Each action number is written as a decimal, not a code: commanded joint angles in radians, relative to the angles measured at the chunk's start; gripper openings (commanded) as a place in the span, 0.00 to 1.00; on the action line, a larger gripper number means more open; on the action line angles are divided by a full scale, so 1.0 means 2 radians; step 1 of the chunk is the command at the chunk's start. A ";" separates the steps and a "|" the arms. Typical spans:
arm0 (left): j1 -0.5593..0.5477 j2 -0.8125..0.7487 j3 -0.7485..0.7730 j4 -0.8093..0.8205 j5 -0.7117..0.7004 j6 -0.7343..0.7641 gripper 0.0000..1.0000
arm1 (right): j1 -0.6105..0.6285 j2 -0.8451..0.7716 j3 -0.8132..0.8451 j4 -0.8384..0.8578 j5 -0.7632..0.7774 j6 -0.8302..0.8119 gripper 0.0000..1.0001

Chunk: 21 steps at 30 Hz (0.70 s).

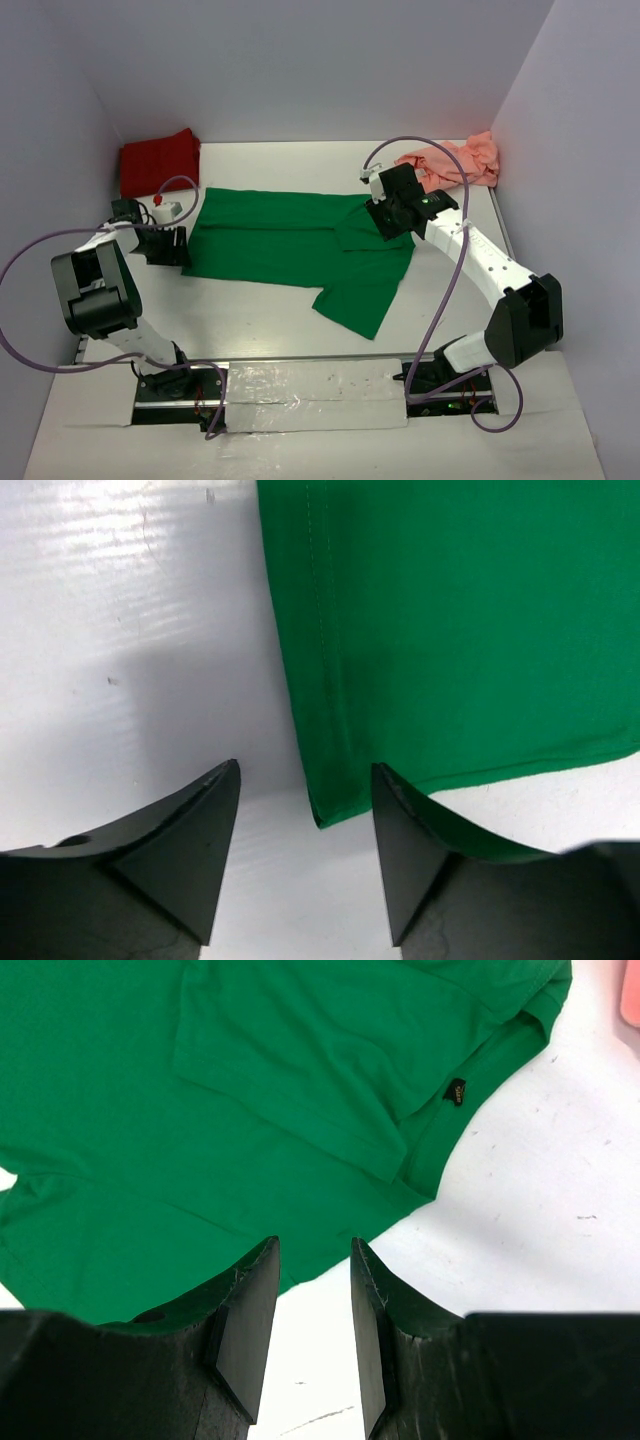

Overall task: Fold and stack the t-shirts
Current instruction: Grap the side of the flattened tshirt closest away from the robot with both arms

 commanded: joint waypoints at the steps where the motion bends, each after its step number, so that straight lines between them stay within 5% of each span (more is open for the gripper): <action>1: -0.008 0.025 0.001 -0.011 0.010 0.001 0.63 | -0.004 -0.018 0.012 0.007 0.013 -0.007 0.42; 21: -0.021 0.048 -0.001 -0.071 -0.011 0.025 0.62 | -0.012 -0.033 0.021 0.003 0.021 -0.015 0.42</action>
